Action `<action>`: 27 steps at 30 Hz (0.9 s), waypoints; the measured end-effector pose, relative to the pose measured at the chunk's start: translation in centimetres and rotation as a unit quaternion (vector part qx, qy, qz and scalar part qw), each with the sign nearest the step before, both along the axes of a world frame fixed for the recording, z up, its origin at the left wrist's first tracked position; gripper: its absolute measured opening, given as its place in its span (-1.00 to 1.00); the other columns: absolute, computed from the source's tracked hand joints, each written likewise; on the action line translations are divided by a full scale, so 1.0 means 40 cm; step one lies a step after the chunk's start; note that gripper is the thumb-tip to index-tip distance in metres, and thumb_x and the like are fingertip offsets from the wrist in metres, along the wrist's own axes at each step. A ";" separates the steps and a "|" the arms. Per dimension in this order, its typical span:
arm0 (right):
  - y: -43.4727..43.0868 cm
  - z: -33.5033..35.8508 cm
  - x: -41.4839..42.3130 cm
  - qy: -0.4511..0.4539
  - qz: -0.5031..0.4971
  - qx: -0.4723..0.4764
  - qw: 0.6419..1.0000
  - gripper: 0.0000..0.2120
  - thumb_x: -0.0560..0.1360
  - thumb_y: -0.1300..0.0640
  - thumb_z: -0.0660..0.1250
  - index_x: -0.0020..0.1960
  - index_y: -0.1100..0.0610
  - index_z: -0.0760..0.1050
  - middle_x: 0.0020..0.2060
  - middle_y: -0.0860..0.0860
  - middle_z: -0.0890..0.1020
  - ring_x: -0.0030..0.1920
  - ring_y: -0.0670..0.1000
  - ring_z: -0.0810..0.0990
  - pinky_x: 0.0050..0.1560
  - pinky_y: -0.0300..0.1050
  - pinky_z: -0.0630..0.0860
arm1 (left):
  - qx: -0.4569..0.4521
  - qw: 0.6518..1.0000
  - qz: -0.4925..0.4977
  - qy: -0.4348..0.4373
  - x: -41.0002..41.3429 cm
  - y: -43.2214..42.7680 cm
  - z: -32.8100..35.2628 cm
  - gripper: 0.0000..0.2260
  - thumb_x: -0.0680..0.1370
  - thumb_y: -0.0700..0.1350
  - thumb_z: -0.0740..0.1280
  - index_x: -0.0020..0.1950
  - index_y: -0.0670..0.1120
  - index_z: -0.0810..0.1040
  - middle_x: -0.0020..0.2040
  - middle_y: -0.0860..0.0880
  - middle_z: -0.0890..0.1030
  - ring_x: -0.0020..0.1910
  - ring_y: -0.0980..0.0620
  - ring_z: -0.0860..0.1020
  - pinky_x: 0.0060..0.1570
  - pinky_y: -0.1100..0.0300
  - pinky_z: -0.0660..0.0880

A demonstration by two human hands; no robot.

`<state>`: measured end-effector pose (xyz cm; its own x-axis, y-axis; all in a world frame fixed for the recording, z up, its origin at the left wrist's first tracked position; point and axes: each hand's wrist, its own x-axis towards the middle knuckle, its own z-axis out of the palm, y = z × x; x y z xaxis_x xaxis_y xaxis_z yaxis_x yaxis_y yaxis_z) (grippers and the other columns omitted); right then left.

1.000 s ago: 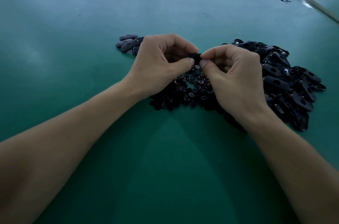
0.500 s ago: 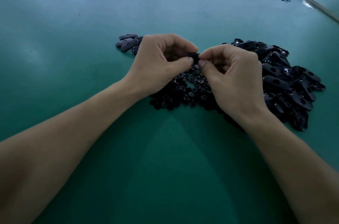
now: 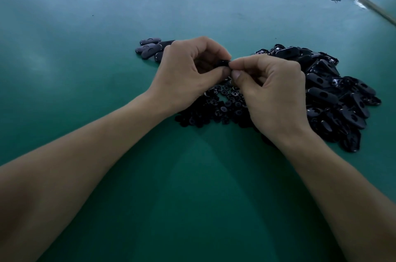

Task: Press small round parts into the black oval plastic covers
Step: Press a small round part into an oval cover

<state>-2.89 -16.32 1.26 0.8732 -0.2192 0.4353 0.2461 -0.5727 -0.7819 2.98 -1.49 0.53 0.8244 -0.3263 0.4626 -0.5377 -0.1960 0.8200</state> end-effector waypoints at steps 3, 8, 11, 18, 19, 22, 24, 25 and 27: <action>-0.001 0.000 0.000 0.001 0.004 0.001 1.000 -0.82 0.50 0.26 0.41 0.04 0.06 0.70 -0.19 -0.18 0.69 -0.16 -0.20 0.68 0.01 -0.14 0.63 | 0.013 1.000 0.012 -0.022 0.000 0.000 0.001 -0.82 0.45 -0.21 0.49 -0.06 0.06 0.60 -0.18 0.08 0.69 -0.20 0.10 0.67 -0.10 0.22 0.60; 0.001 0.003 -0.002 -0.007 0.004 -0.024 1.000 -0.77 0.50 0.28 0.40 0.09 0.07 0.70 -0.15 -0.17 0.70 -0.11 -0.22 0.68 0.07 -0.17 0.61 | 0.046 0.997 0.041 -0.048 0.006 -0.002 -0.005 -0.84 0.48 -0.17 0.48 -0.07 0.07 0.59 -0.21 0.14 0.68 -0.25 0.17 0.64 -0.15 0.29 0.56; 0.002 0.004 -0.004 -0.014 -0.002 -0.038 0.999 -0.78 0.48 0.29 0.41 0.06 0.06 0.71 -0.19 -0.20 0.67 -0.12 -0.23 0.67 0.05 -0.22 0.60 | 0.067 0.994 0.055 -0.068 0.005 -0.003 -0.006 -0.84 0.48 -0.19 0.47 -0.06 0.06 0.59 -0.25 0.19 0.65 -0.30 0.25 0.59 -0.19 0.43 0.47; -0.011 0.002 -0.002 -0.008 -0.007 -0.062 0.998 -0.76 0.51 0.17 0.43 0.17 0.02 0.63 -0.09 -0.14 0.65 -0.09 -0.21 0.62 0.01 -0.39 0.49 | 0.006 1.000 0.010 -0.015 0.003 -0.003 -0.002 -0.82 0.48 -0.21 0.46 -0.04 0.06 0.58 -0.20 0.07 0.68 -0.22 0.11 0.66 -0.12 0.25 0.58; -0.013 0.002 -0.001 -0.006 -0.001 -0.052 0.999 -0.78 0.52 0.18 0.42 0.16 0.04 0.64 -0.11 -0.16 0.66 -0.08 -0.23 0.63 0.02 -0.39 0.51 | -0.001 1.000 0.000 -0.008 0.003 -0.002 -0.001 -0.82 0.48 -0.22 0.46 -0.04 0.04 0.59 -0.20 0.06 0.68 -0.21 0.10 0.66 -0.11 0.23 0.59; -0.020 0.001 0.004 -0.007 0.010 -0.020 1.000 -0.86 0.53 0.18 0.42 0.06 0.03 0.66 -0.16 -0.22 0.66 -0.11 -0.23 0.66 0.01 -0.29 0.57 | -0.021 0.999 -0.027 0.013 0.003 0.001 0.000 -0.82 0.49 -0.28 0.46 -0.02 -0.03 0.60 -0.18 0.04 0.68 -0.19 0.14 0.65 -0.07 0.23 0.61; -0.026 0.002 0.006 -0.008 0.017 -0.001 1.000 -0.88 0.52 0.18 0.44 0.01 0.00 0.64 -0.18 -0.22 0.67 -0.15 -0.23 0.66 -0.02 -0.28 0.58 | -0.025 0.999 -0.031 0.025 0.004 0.002 -0.001 -0.82 0.49 -0.30 0.47 0.00 -0.07 0.61 -0.17 0.03 0.68 -0.18 0.16 0.65 -0.06 0.26 0.59; -0.029 0.003 0.007 -0.009 0.019 0.003 1.000 -0.89 0.51 0.18 0.44 0.00 0.00 0.64 -0.19 -0.21 0.67 -0.16 -0.23 0.66 -0.03 -0.27 0.58 | -0.026 0.999 -0.032 0.029 0.005 0.003 -0.001 -0.81 0.49 -0.30 0.48 0.02 -0.07 0.61 -0.16 0.03 0.68 -0.17 0.17 0.66 -0.05 0.27 0.59; -0.032 0.003 0.008 -0.009 0.021 0.004 1.000 -0.90 0.50 0.17 0.46 -0.02 0.00 0.64 -0.20 -0.19 0.68 -0.17 -0.22 0.67 -0.04 -0.25 0.59 | -0.028 0.998 -0.034 0.034 0.006 0.003 -0.001 -0.80 0.49 -0.29 0.49 0.02 -0.05 0.62 -0.15 0.02 0.69 -0.16 0.16 0.67 -0.02 0.26 0.59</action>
